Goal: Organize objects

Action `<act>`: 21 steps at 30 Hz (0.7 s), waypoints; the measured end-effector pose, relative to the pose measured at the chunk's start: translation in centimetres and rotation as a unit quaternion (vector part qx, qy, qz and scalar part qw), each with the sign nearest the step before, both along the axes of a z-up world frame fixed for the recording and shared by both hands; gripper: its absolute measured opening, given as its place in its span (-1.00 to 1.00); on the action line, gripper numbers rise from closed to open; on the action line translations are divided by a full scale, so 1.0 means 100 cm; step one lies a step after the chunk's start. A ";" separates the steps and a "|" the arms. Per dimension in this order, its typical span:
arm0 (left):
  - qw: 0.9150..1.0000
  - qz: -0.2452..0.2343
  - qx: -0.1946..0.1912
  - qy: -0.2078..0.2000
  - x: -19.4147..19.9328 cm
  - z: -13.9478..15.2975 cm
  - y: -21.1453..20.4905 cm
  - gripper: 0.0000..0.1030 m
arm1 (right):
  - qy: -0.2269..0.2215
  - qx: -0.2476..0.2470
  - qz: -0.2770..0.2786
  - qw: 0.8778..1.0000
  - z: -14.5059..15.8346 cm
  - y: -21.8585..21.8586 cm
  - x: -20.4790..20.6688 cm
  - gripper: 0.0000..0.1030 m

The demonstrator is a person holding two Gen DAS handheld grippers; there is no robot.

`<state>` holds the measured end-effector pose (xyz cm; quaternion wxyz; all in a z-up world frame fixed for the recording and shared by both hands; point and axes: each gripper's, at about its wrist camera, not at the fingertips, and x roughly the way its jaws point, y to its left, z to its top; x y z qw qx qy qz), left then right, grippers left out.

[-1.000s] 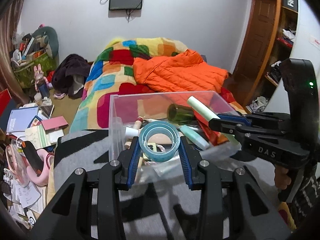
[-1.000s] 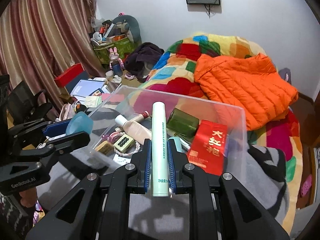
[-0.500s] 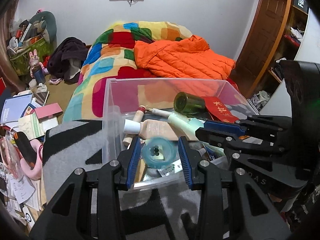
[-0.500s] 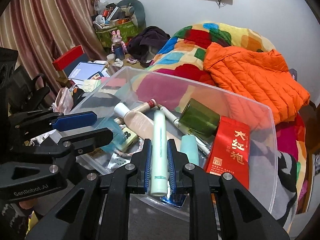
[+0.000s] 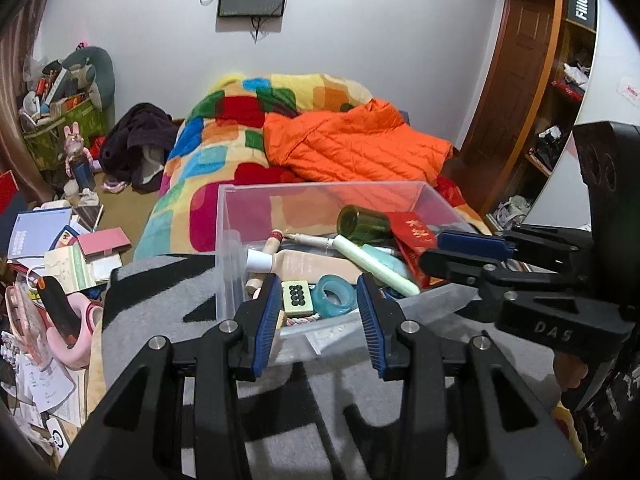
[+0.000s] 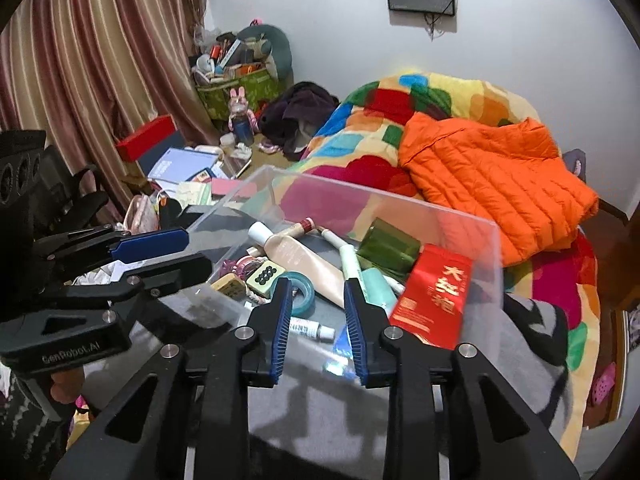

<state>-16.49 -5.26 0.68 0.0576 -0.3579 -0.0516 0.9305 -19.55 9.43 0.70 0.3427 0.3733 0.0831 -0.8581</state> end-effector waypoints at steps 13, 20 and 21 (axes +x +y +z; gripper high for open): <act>0.997 0.010 -0.027 0.066 0.048 0.014 0.023 0.81 | 0.056 -0.034 -0.041 0.997 0.019 0.047 0.047 0.52; 0.997 0.005 -0.039 0.067 0.063 0.003 0.038 0.90 | 0.078 -0.032 -0.053 0.995 0.011 0.055 0.068 0.66; 0.997 0.005 -0.039 0.067 0.064 0.001 0.039 0.91 | 0.080 -0.029 -0.058 0.995 0.010 0.055 0.069 0.67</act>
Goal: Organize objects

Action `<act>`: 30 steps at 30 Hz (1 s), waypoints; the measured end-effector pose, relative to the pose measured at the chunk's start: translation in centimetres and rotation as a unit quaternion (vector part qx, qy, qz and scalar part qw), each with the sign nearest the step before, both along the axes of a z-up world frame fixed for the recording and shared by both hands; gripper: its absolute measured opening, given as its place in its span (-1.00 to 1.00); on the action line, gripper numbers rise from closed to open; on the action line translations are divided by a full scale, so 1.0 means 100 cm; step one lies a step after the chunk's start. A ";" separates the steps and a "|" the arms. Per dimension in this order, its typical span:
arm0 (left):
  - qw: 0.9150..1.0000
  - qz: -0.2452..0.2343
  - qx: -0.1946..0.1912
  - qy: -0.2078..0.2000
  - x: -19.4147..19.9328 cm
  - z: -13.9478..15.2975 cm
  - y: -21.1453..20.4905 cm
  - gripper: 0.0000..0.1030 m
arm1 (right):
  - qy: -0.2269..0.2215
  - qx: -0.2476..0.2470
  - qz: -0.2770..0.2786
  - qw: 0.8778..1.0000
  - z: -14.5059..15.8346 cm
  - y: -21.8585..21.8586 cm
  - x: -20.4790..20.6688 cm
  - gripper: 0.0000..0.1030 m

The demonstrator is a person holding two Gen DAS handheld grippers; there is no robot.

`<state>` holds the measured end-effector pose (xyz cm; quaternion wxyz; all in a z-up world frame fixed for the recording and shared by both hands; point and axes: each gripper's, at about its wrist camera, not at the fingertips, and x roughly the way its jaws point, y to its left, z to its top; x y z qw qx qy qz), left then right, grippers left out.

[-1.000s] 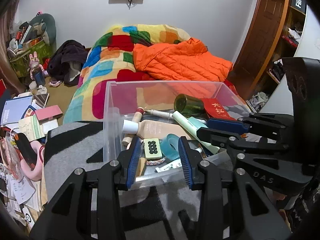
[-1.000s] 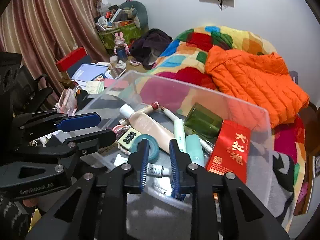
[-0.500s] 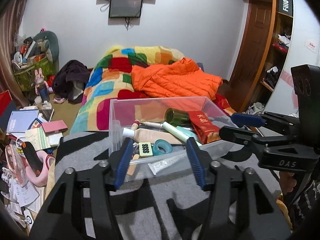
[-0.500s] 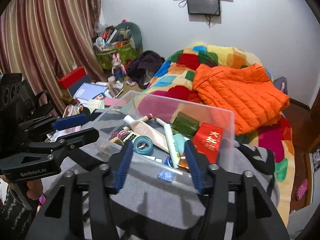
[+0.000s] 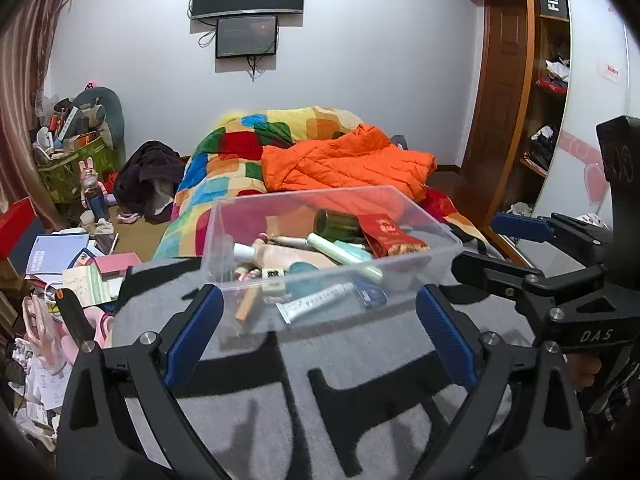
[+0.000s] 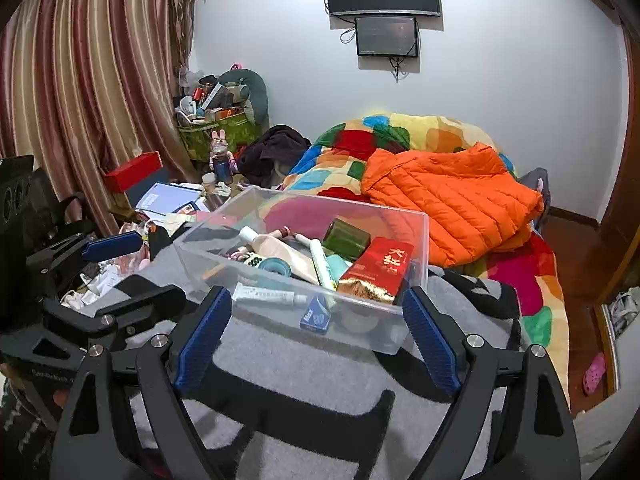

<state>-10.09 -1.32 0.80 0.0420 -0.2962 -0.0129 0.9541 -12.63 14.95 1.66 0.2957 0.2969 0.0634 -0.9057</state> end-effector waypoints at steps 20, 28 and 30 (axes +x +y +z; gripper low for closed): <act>0.999 0.018 0.028 -0.007 0.003 -0.014 -0.008 0.91 | -0.013 0.001 -0.015 1.000 -0.019 0.004 0.004 0.67; 1.000 0.016 0.020 0.000 0.004 -0.014 -0.005 0.91 | -0.013 -0.003 -0.018 1.000 -0.019 0.007 0.006 0.67; 1.000 0.015 0.018 0.001 0.005 -0.013 -0.004 0.91 | -0.012 -0.003 -0.019 1.000 -0.019 0.007 0.006 0.67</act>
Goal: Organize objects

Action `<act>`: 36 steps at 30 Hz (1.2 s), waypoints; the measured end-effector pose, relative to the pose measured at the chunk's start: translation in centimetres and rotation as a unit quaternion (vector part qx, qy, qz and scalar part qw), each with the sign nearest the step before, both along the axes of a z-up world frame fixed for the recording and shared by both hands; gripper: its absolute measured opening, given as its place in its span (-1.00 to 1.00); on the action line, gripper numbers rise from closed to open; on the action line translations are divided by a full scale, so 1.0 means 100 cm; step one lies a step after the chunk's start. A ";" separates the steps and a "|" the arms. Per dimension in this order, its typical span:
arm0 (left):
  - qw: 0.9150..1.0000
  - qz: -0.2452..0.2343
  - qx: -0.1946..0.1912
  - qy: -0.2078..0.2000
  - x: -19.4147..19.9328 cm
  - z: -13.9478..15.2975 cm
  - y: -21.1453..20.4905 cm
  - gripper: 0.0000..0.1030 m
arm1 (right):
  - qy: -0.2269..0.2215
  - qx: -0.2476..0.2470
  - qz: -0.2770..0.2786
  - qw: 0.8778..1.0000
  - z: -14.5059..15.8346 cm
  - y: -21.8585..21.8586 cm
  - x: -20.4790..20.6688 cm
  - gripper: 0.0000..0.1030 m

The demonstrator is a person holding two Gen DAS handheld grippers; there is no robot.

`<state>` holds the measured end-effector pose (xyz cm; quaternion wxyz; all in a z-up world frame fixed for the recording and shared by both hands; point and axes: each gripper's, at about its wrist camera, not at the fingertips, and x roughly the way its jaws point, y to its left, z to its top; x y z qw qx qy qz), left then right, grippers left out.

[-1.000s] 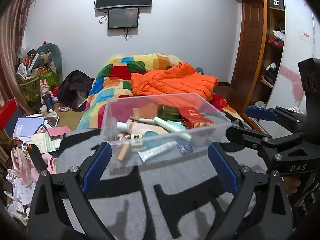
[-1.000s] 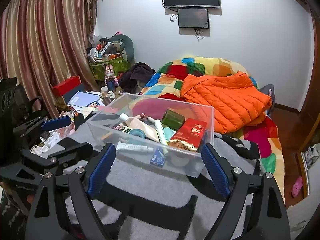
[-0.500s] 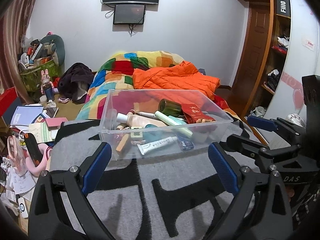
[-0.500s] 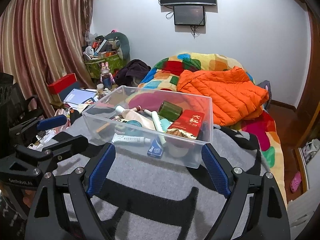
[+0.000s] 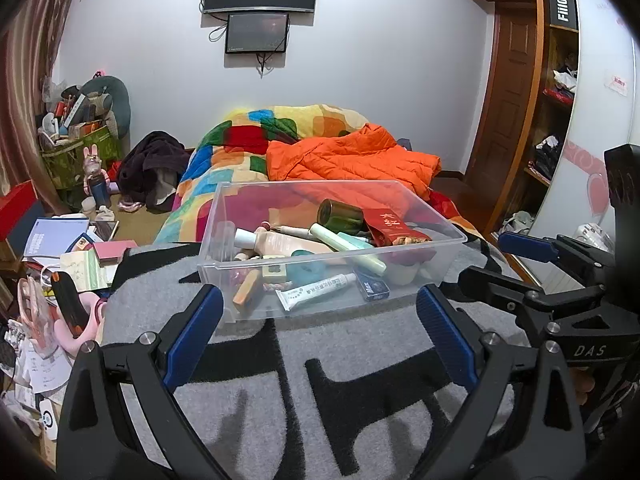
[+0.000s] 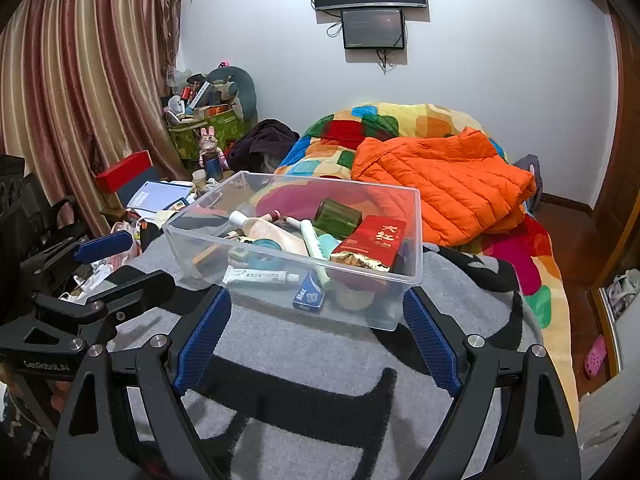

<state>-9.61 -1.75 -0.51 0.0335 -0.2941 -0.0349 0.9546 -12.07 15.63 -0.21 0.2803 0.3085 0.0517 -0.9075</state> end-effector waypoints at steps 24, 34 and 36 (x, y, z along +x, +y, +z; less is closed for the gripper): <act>1.000 -0.005 0.012 -0.009 0.000 -0.001 0.000 0.91 | 0.000 -0.001 -0.005 1.000 -0.001 0.003 0.001 0.67; 1.000 -0.013 0.020 -0.015 -0.001 -0.003 0.001 0.91 | -0.001 -0.002 -0.005 1.000 -0.001 0.003 0.001 0.67; 1.000 -0.015 0.022 -0.013 0.000 -0.002 0.001 0.91 | 0.000 -0.002 -0.005 1.000 -0.001 0.003 0.001 0.67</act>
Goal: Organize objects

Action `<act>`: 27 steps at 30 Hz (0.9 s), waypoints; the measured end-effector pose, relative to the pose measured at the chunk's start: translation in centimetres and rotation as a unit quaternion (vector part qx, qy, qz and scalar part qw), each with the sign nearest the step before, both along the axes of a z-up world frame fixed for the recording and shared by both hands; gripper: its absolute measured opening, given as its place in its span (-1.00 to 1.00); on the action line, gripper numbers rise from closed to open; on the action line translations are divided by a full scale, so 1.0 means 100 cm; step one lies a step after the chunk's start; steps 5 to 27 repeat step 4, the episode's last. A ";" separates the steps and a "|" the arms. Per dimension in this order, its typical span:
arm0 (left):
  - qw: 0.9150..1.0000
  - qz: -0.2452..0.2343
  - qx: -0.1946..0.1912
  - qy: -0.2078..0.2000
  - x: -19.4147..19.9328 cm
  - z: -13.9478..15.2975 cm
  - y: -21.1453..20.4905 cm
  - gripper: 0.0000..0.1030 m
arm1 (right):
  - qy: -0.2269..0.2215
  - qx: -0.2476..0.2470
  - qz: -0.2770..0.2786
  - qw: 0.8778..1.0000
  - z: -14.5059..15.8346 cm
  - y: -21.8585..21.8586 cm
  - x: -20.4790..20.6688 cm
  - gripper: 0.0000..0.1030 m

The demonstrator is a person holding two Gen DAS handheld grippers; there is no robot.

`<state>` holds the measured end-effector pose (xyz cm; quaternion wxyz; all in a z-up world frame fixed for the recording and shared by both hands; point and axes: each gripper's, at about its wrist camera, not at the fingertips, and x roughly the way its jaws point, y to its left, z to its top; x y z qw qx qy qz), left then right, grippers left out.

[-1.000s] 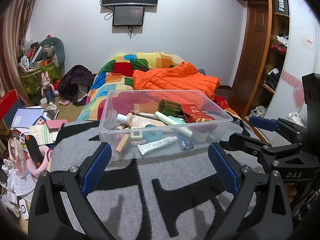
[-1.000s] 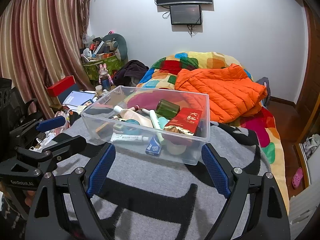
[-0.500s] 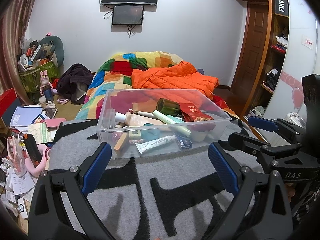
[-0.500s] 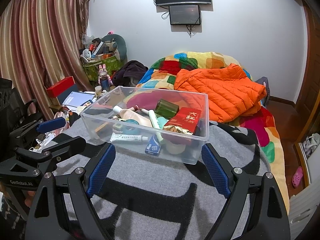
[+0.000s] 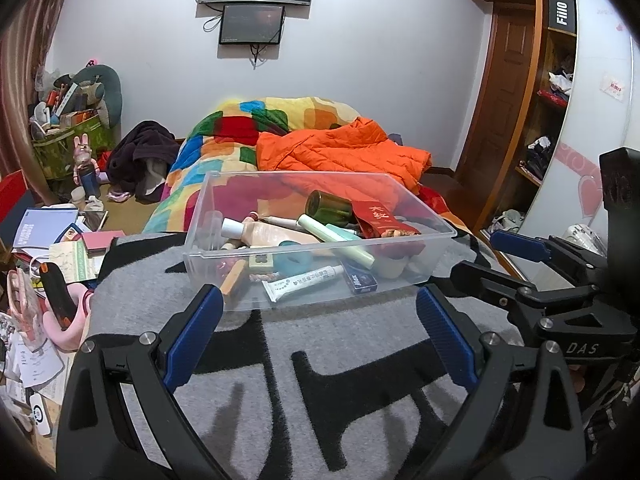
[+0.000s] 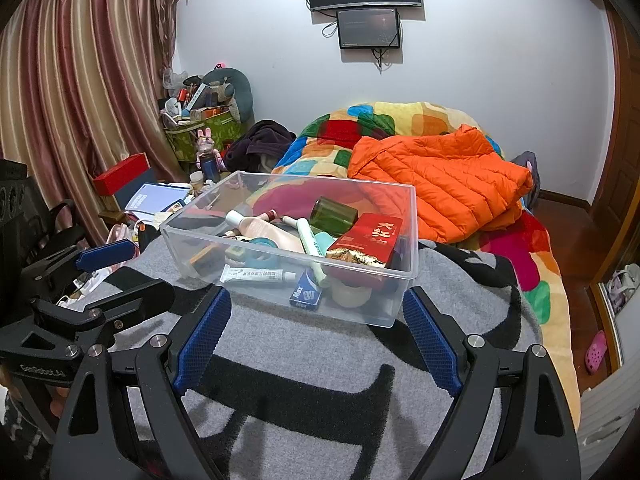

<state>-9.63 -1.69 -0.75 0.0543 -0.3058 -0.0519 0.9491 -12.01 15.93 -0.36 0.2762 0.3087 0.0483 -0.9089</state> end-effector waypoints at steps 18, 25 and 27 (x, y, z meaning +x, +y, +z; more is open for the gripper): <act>1.000 -0.002 0.005 0.001 0.002 0.003 0.000 0.91 | 0.001 0.000 0.000 1.000 0.000 0.000 0.001 0.67; 1.000 -0.002 0.005 0.001 0.002 0.003 0.000 0.91 | 0.001 0.000 0.000 1.000 0.000 0.000 0.001 0.67; 1.000 -0.002 0.005 0.001 0.002 0.003 0.000 0.91 | 0.001 0.000 0.000 1.000 0.000 0.000 0.001 0.67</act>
